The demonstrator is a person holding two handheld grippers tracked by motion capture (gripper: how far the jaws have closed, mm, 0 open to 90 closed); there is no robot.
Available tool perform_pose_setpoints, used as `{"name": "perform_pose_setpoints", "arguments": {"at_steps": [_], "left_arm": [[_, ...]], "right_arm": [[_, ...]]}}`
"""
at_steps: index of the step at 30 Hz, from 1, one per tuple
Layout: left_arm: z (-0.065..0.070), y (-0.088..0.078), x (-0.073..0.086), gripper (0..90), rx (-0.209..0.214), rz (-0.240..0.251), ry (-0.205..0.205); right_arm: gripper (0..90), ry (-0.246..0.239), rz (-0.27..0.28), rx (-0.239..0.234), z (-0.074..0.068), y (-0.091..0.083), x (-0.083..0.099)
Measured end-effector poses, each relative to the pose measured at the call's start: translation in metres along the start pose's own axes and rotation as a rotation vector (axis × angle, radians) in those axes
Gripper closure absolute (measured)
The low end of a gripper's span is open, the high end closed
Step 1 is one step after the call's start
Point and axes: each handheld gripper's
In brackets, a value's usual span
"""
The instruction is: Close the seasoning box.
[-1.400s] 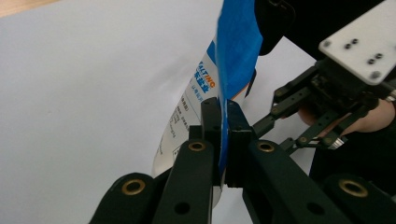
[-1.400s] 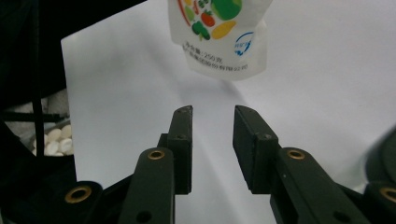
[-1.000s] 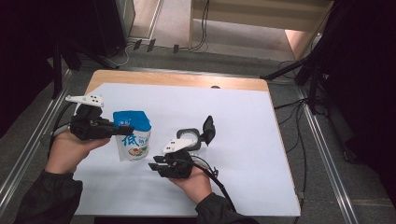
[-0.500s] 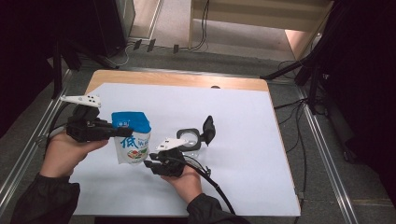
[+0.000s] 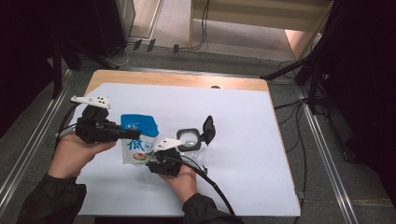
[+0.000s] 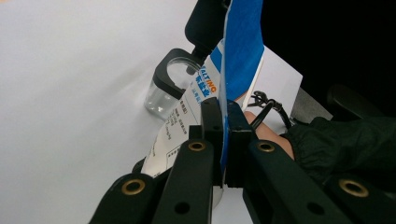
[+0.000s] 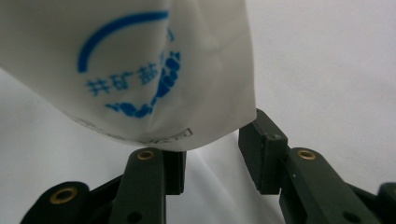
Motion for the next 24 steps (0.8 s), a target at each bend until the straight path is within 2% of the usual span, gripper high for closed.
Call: {"name": "perform_pose_setpoints", "arguments": {"at_steps": [3, 4, 9, 18, 20, 24], "left_arm": [[-0.001, 0.0, 0.0, 90.0, -0.009, 0.005, 0.004], [-0.002, 0.0, 0.0, 90.0, -0.016, 0.005, 0.007], [-0.002, 0.002, 0.0, 90.0, -0.043, -0.001, 0.017], [-0.003, 0.005, 0.001, 90.0, -0.045, 0.02, 0.03], [-0.004, 0.007, 0.002, 89.9, -0.032, 0.025, 0.026], [-0.005, 0.011, 0.004, 87.4, -0.043, 0.007, 0.034]], "right_arm": [[64.5, 0.011, 0.0, -0.01, 0.001, 0.0, 0.0], [65.2, 0.025, 0.003, -0.033, 0.0, 0.0, 0.0], [67.9, 0.003, 0.003, -0.036, -0.004, -0.001, 0.001], [72.2, -0.006, -0.002, -0.041, -0.006, -0.004, -0.001], [72.5, -0.01, -0.007, -0.038, -0.006, -0.005, -0.001], [72.9, -0.02, -0.013, -0.036, -0.007, -0.004, 0.0]]}}
Point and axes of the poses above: each handheld gripper's, and its own axes: y roughly forward along the jaws, x roughly out of its underside, z roughly to its right, and after that the axes turned 8 degrees about z, right-handed
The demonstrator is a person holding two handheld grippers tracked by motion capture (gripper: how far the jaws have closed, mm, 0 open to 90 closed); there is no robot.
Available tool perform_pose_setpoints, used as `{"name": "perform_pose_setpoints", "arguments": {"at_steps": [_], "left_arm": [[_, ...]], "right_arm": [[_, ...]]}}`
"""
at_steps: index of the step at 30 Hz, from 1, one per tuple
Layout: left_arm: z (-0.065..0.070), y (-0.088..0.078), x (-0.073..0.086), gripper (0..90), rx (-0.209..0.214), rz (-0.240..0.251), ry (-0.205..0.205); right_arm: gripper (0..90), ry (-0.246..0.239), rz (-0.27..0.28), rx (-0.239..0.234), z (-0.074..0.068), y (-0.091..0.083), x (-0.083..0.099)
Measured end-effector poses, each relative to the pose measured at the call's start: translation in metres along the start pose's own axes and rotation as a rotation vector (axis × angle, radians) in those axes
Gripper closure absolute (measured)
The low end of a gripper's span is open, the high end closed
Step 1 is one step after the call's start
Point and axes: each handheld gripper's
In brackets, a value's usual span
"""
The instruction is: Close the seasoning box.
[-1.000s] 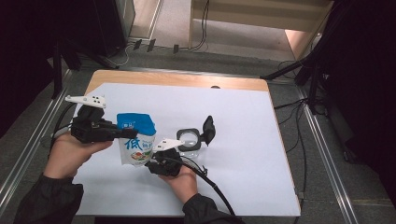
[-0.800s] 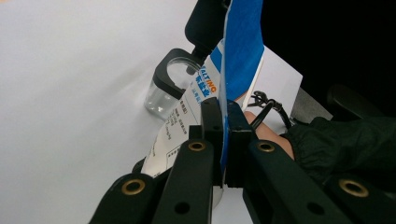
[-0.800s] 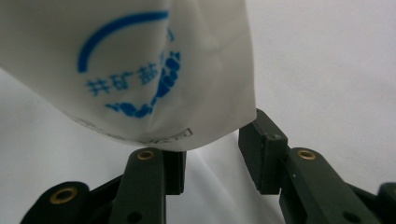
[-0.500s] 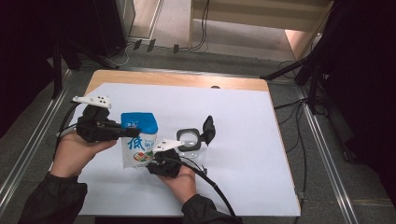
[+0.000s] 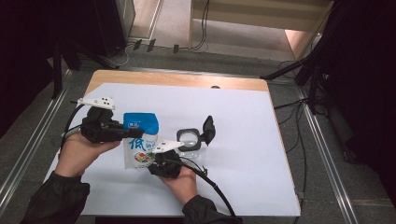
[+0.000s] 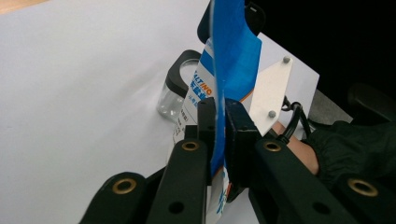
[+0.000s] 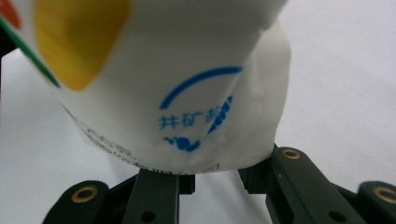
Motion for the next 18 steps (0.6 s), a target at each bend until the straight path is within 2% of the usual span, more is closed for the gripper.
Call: {"name": "perform_pose_setpoints", "arguments": {"at_steps": [8, 12, 14, 15, 16, 18], "left_arm": [[-0.001, 0.006, 0.003, 82.8, 0.025, -0.003, 0.019], [-0.002, 0.007, 0.004, 83.1, 0.031, 0.004, 0.016], [-0.001, 0.011, 0.005, 89.3, 0.02, -0.006, 0.004], [-0.001, 0.011, 0.005, 90.0, 0.02, -0.006, 0.004], [0.001, 0.012, 0.004, 90.0, 0.013, -0.003, -0.016], [0.002, 0.012, 0.003, 90.0, 0.002, -0.005, -0.013]], "right_arm": [[73.9, 0.002, 0.005, -0.013, -0.001, -0.002, -0.001], [74.0, 0.007, 0.007, -0.016, 0.0, -0.003, -0.002], [74.0, 0.012, -0.003, -0.015, 0.0, -0.003, -0.001], [74.0, 0.012, -0.003, -0.015, 0.0, -0.003, -0.001], [73.5, 0.003, -0.006, -0.032, -0.001, -0.001, 0.001], [72.8, -0.001, -0.007, -0.037, -0.002, -0.001, 0.001]]}}
Point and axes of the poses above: each handheld gripper's, and its own axes: y roughly forward along the jaws, x roughly out of its underside, z roughly to its right, and after that the axes turned 8 degrees about z, right-handed
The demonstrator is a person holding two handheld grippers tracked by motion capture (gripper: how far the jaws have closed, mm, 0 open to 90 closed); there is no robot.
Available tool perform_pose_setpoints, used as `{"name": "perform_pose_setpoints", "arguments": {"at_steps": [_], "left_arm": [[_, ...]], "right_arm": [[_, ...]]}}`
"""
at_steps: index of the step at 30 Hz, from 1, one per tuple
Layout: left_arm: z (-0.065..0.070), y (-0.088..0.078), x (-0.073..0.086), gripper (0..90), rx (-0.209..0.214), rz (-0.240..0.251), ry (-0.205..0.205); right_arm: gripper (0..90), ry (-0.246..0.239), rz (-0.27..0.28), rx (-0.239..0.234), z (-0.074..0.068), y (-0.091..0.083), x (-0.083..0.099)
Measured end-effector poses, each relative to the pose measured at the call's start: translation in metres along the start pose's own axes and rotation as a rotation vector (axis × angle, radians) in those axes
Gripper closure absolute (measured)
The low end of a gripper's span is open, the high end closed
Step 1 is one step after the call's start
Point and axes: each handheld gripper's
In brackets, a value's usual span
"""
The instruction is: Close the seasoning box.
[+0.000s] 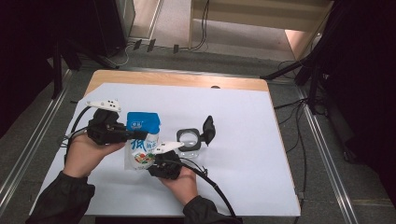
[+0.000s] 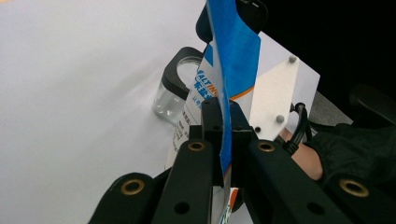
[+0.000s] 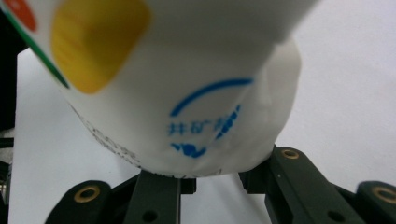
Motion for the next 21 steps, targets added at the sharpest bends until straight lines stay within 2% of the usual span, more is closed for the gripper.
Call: {"name": "perform_pose_setpoints", "arguments": {"at_steps": [2, 7, 11, 14, 15, 17, 19, 20, 21], "left_arm": [[0.004, 0.002, -0.001, 90.0, -0.038, -0.01, 0.019], [0.005, 0.004, -0.003, 90.0, -0.046, -0.002, 0.021], [0.007, 0.007, -0.003, 87.6, -0.037, 0.007, 0.037], [0.005, 0.011, -0.001, 81.1, -0.022, -0.004, 0.055], [0.005, 0.011, -0.001, 81.2, -0.022, -0.004, 0.055], [0.006, 0.012, -0.001, 79.5, 0.0, 0.002, 0.086], [0.005, 0.014, 0.0, 77.7, 0.014, -0.009, 0.093], [0.006, 0.015, 0.001, 73.4, 0.004, -0.012, 0.114], [0.005, 0.014, 0.001, 74.1, 0.007, -0.015, 0.108]], "right_arm": [[70.8, -0.006, 0.002, -0.024, -0.002, 0.0, 0.001], [69.7, -0.04, 0.017, -0.036, -0.009, -0.002, 0.002], [71.1, -0.043, 0.018, -0.013, -0.008, -0.002, 0.001], [71.4, -0.029, 0.022, -0.015, -0.007, -0.002, 0.002], [71.5, -0.023, 0.021, -0.015, -0.007, -0.003, 0.002], [71.6, -0.018, 0.027, -0.018, -0.007, -0.004, 0.003], [71.7, -0.014, 0.03, -0.022, -0.007, -0.004, 0.003], [72.2, 0.004, 0.044, -0.033, -0.007, -0.006, 0.003], [72.2, 0.009, 0.041, -0.037, -0.006, -0.006, 0.002]]}}
Point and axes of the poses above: each handheld gripper's, and its own axes: y roughly forward along the jaws, x roughly out of its underside, z roughly to its right, and after that the axes turned 8 degrees about z, right-handed
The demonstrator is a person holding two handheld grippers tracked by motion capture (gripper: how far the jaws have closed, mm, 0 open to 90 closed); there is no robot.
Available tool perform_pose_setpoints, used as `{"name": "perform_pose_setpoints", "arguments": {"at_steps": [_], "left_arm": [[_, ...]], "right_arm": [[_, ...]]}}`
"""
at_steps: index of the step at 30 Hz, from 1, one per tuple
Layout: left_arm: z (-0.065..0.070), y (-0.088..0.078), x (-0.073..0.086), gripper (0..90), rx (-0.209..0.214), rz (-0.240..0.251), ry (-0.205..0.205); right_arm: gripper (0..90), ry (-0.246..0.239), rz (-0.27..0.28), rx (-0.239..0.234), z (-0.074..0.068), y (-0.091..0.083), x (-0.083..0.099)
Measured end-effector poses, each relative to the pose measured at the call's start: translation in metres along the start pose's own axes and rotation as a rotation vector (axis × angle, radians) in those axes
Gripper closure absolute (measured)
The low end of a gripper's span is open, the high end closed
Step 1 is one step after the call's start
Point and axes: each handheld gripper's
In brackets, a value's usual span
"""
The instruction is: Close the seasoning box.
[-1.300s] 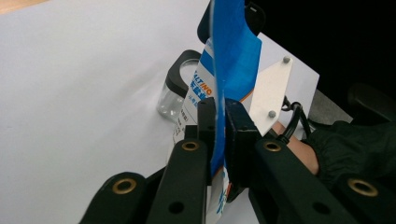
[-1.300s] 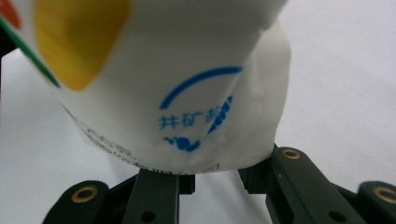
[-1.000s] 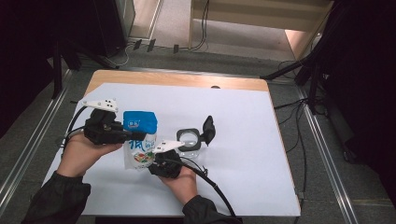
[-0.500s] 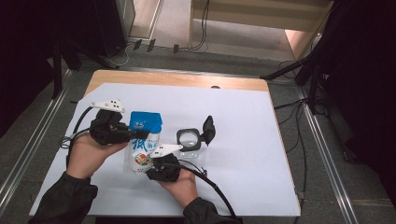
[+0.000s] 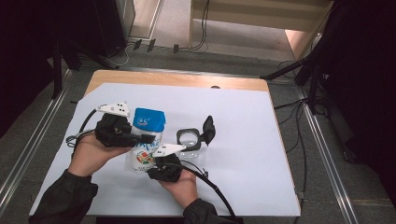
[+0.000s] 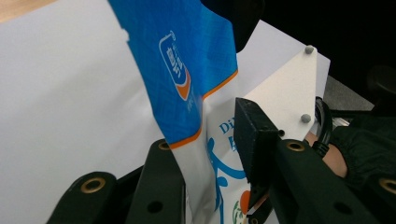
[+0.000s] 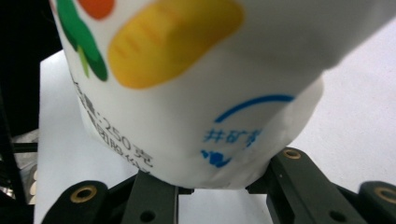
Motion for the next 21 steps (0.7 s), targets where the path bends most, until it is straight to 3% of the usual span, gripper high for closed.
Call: {"name": "perform_pose_setpoints", "arguments": {"at_steps": [2, 3, 5, 13, 21], "left_arm": [[-0.001, 0.0, 0.0, 76.3, 0.001, 0.0, -0.009], [-0.002, -0.001, -0.001, 86.3, 0.001, -0.005, -0.027], [-0.003, -0.002, -0.001, 90.0, 0.006, -0.007, -0.049], [-0.002, 0.001, -0.006, 90.0, -0.023, -0.007, -0.075], [0.001, 0.013, -0.008, 90.0, -0.032, -0.02, -0.062]], "right_arm": [[72.2, -0.006, 0.001, 0.002, 0.0, 0.0, 0.0], [72.1, -0.012, 0.003, 0.004, 0.0, -0.002, 0.0], [72.1, -0.012, 0.007, 0.005, 0.0, -0.003, 0.0], [67.2, -0.017, 0.017, -0.01, -0.002, -0.006, -0.002], [64.8, -0.05, 0.015, 0.009, -0.01, -0.005, 0.001]]}}
Point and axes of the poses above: each handheld gripper's, and its own axes: y roughly forward along the jaws, x roughly out of its underside, z roughly to its right, and after that the axes turned 8 degrees about z, right-handed
